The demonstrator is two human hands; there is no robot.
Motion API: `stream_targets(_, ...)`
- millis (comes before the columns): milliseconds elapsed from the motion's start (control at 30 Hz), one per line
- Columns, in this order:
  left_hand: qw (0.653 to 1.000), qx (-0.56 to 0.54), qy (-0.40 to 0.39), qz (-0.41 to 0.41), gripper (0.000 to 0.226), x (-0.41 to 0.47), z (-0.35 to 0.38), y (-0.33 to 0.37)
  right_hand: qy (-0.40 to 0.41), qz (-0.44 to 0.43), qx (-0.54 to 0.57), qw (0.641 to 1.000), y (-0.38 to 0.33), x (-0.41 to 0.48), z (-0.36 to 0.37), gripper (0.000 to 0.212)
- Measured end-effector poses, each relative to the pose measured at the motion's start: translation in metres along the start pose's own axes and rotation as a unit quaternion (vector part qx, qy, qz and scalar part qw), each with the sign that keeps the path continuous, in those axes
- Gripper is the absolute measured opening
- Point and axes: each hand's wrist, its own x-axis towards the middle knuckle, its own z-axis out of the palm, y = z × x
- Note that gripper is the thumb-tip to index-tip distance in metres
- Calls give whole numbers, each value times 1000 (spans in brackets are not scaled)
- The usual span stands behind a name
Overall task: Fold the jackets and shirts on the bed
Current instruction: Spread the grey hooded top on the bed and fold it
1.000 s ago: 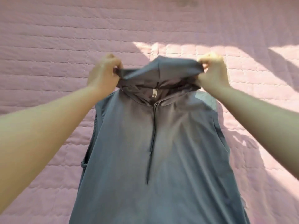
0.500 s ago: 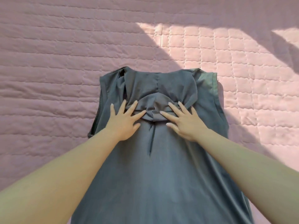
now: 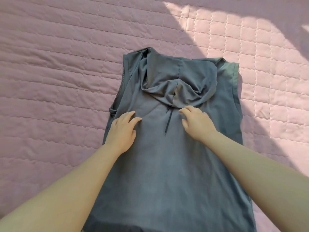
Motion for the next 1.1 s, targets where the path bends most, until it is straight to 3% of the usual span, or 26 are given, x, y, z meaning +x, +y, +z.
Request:
stream_targets(167,977,-72,99,-173,48,-42,-1,-14,26,-45,80,995,-55,15,-10,38)
stream_targets(300,924,-241,122,-269,39,-57,-1,-35,32,-86,136,986,-106,45,-14,35)
stream_targets(500,882,-349,84,-306,30,-46,-2,-59,-21,-133,141,981,-168,81,-11,38)
stream_targets(633,865,-403,57,-293,32,-21,-12,-66,-48,-91,81,991,-185,104,-3,34)
stream_targets(700,866,-415,30,-276,43,-16,-10,-68,-29,-40,78,996,-190,115,-4,35)
stream_targets(867,928,-269,-56,-253,58,-38,3,-65,-44,97,139,985,-206,128,0,83)
stream_targets(1100,935,-231,-68,-260,46,-63,6,-54,-37,173,115,978,-221,140,8,49)
